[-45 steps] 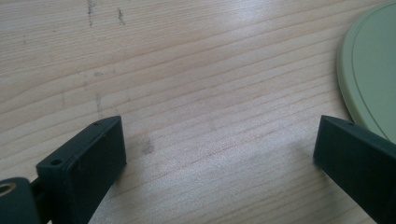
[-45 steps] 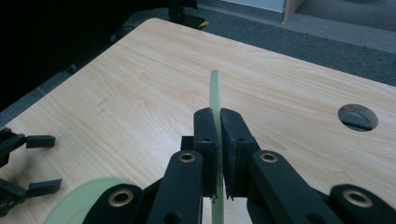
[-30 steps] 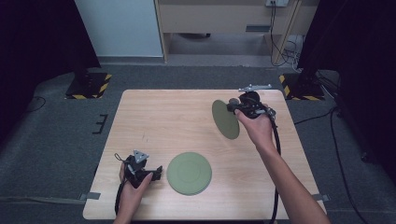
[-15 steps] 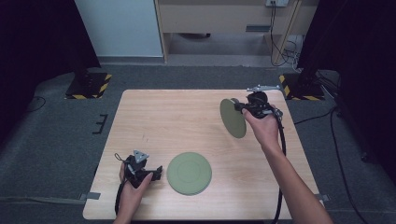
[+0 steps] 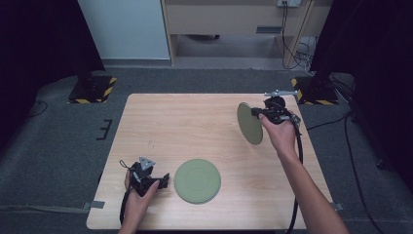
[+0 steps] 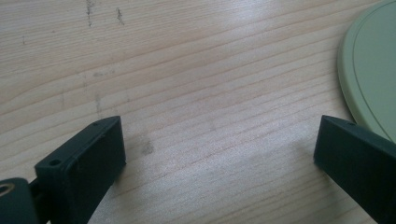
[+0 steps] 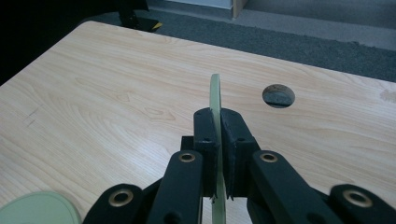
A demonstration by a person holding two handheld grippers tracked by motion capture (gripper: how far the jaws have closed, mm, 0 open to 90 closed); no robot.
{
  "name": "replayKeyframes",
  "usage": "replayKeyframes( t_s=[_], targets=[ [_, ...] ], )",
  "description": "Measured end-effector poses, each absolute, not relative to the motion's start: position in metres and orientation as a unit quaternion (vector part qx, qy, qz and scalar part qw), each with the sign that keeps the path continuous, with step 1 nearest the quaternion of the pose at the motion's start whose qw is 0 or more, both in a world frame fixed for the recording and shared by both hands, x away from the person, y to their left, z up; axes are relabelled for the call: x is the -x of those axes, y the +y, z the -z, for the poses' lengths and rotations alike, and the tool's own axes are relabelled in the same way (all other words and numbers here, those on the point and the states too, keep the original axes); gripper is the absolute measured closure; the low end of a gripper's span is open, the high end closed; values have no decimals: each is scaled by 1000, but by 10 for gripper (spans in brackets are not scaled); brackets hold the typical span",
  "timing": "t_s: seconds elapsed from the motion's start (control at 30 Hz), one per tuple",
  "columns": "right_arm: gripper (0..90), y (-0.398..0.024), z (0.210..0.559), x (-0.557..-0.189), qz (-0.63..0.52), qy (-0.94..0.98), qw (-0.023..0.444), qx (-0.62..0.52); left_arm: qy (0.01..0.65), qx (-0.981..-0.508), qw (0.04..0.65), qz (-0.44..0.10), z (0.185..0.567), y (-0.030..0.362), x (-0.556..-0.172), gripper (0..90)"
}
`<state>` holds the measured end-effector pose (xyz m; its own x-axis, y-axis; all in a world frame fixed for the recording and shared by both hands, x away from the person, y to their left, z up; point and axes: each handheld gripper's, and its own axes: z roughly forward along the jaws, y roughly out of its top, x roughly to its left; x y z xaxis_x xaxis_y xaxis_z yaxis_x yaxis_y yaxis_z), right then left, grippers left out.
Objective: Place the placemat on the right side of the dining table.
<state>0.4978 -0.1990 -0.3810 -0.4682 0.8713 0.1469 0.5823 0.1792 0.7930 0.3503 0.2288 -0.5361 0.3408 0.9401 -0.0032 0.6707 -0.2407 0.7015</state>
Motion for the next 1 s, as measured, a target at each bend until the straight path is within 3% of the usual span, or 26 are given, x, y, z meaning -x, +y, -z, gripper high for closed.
replayKeyframes(
  t_s=[1.0],
  targets=[
    [861, -229, 398, -499, -412, 736, 172, -509, 531, -758, 311, -216, 536, 229, -350, 15]
  ],
)
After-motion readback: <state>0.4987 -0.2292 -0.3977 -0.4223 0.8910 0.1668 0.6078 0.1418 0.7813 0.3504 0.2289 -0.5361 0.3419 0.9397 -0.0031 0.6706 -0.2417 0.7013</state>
